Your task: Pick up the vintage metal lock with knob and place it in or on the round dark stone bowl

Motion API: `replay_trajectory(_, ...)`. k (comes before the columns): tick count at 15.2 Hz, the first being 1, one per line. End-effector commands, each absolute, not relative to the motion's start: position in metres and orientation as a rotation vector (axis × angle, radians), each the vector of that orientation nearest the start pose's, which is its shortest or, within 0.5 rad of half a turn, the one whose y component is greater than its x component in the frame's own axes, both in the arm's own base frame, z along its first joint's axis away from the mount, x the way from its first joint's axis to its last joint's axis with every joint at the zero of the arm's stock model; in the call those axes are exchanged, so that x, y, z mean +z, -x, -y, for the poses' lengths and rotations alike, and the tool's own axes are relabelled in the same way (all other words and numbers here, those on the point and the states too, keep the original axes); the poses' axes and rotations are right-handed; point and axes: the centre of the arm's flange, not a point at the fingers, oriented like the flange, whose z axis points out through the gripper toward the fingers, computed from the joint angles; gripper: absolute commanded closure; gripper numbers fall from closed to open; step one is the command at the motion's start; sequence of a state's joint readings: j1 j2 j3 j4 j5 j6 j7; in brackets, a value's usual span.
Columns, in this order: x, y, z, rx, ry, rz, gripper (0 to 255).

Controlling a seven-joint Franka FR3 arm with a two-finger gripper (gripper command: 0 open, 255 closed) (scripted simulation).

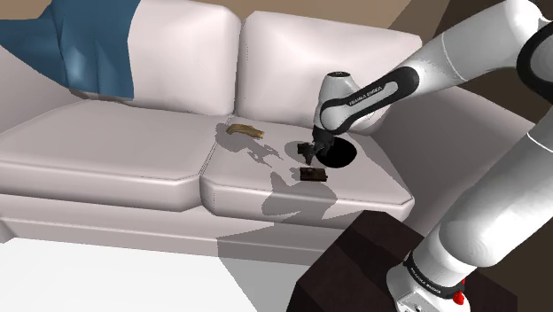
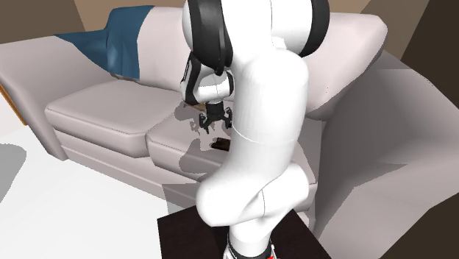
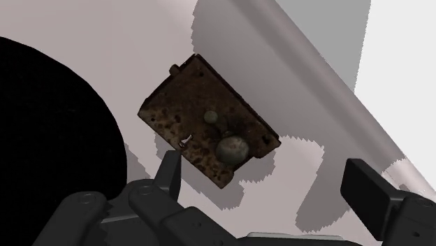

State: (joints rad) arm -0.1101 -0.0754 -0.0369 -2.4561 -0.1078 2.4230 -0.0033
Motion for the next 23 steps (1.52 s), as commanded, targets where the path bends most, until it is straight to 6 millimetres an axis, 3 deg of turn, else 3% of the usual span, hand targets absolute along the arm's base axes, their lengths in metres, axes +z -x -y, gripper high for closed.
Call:
replay_trajectory(1, 0.306, -0.483, 0.077, -0.062, 3.221, -0.113, 0)
replay_trajectory(3, 0.291, -0.492, 0.082, -0.063, 3.227, -0.120, 0)
replay_trajectory(10, 0.251, -0.494, 0.085, -0.063, 3.227, -0.120, 0)
replay_trajectory(18, 0.251, -0.494, 0.085, -0.063, 3.227, -0.120, 0)
replay_trajectory(19, 0.251, -0.494, 0.085, -0.063, 3.227, -0.120, 255)
replay_trajectory(23, 0.251, -0.494, 0.085, -0.063, 3.227, -0.120, 255)
